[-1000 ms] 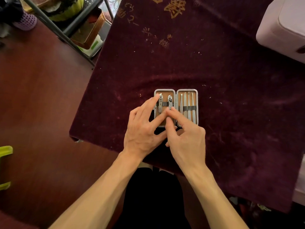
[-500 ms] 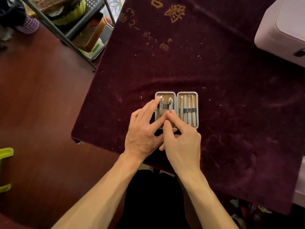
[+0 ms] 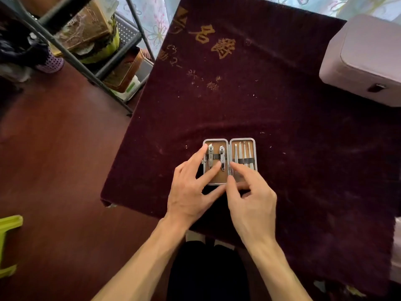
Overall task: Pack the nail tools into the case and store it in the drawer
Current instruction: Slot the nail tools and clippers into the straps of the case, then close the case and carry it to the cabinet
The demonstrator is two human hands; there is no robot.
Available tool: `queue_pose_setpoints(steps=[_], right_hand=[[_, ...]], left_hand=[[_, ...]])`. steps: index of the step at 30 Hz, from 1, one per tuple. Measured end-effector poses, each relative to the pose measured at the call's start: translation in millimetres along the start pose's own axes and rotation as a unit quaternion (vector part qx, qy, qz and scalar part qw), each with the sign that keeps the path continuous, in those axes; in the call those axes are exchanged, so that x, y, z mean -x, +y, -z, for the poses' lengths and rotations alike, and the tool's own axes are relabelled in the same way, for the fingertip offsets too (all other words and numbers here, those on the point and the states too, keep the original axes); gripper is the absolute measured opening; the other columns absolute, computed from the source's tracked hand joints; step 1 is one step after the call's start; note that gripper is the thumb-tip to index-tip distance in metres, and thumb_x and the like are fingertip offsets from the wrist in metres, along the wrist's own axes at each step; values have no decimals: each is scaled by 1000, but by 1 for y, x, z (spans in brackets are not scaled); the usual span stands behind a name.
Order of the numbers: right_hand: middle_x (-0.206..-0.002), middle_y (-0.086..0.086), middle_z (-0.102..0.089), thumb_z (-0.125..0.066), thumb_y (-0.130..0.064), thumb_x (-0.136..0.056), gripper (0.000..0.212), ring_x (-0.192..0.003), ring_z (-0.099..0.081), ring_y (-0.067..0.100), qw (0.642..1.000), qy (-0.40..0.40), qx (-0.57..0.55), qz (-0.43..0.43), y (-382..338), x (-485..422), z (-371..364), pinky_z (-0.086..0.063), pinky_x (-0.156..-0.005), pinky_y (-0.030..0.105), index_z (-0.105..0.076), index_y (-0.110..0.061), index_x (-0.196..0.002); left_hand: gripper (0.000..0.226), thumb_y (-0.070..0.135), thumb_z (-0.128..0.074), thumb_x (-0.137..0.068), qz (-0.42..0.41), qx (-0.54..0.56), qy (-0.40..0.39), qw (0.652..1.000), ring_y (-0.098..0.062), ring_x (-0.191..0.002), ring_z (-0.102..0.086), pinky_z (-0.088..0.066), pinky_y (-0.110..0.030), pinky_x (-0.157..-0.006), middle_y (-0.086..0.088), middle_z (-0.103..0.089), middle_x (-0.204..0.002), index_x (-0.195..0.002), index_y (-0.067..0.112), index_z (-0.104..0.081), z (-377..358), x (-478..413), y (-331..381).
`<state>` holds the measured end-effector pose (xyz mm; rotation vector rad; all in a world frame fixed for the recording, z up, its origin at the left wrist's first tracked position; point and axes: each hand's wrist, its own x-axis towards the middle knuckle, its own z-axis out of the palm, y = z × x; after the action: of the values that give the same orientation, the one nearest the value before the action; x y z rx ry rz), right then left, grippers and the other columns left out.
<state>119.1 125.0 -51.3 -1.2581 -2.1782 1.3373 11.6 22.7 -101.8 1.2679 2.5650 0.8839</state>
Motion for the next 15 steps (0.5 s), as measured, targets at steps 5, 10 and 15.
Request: queue_pose_setpoints(steps=[5,10,15], right_hand=[[-116,-20,-63,-72,-25,-100,33,-98,-64,2,995,85,2,-60,25,-13,29,-52,-74,21,-71,-31,-133],[-107,-17,-63,-64,-35,-104,38,-98,-62,0,989,57,-20,-135,44,-28,37,-44,-74,14,-67,-28,-142],[-103,-18,-68,-67,-27,-103,24,-93,-65,2,989,48,-34,-136,50,-29,36,-44,-72,17,-79,-32,-124]], left_hand=[[67,51,-69,-88,112,92,-29,989,-4,-148,-34,-28,-19,-120,0,-39,-163,-147,22,-57,13,1,12],[47,32,-68,-96,261,193,21,946,4,-110,-59,-51,-11,-94,23,-60,-117,-142,31,-57,17,-13,21],[26,28,-71,-95,340,225,27,913,5,-85,-64,-50,-7,-70,16,-69,-96,-121,30,-71,17,-30,19]])
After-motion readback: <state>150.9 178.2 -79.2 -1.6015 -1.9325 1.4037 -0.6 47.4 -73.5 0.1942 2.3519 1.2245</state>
